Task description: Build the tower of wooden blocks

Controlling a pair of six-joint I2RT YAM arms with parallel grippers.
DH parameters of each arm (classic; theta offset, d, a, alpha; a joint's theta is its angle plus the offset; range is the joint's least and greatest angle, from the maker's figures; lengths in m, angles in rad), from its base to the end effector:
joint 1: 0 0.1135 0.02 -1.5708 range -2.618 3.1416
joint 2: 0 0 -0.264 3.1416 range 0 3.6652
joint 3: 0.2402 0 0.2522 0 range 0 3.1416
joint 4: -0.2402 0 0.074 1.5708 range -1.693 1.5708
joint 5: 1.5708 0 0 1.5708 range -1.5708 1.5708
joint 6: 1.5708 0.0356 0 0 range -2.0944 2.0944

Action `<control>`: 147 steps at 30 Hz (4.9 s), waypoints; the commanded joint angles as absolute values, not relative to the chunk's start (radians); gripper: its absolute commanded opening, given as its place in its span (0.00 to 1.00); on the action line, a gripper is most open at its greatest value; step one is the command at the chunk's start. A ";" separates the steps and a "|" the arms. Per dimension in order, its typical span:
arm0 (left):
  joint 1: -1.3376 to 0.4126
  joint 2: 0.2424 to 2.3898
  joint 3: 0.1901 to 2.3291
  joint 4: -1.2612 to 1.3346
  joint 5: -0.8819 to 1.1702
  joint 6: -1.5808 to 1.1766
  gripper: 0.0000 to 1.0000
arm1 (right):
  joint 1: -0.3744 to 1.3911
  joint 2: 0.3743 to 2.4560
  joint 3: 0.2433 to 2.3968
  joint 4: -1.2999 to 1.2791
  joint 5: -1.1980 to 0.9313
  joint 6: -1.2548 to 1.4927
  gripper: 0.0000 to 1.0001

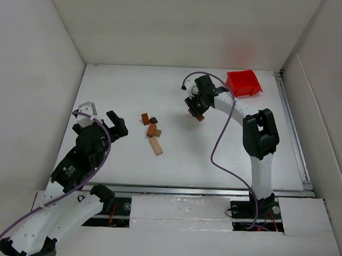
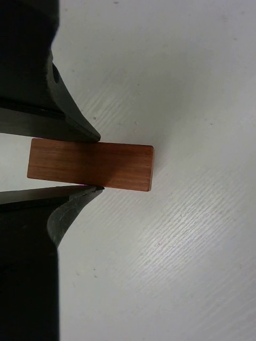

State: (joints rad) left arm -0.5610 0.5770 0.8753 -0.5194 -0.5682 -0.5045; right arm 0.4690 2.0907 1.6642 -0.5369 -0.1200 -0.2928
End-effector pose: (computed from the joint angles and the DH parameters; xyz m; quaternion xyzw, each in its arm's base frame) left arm 0.1090 -0.0459 0.3640 -0.1539 0.7541 -0.1161 0.6278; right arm 0.4096 0.2123 0.2061 -0.3707 0.8776 0.0833 0.2923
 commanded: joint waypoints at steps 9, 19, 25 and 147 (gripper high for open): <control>-0.561 0.578 0.862 -0.463 -0.531 -0.474 0.99 | 0.287 2.101 1.807 -0.729 -0.357 -0.752 0.02; -0.561 0.583 0.864 -0.469 -0.537 -0.474 0.99 | 0.227 2.212 1.882 -0.695 -0.417 -0.657 0.08; -0.561 0.578 0.864 -0.471 -0.538 -0.474 0.99 | 0.218 2.220 1.894 -0.687 -0.413 -0.632 0.21; -0.561 0.597 0.862 -0.466 -0.531 -0.472 0.99 | 0.219 2.131 1.723 -0.569 -0.488 -0.766 0.00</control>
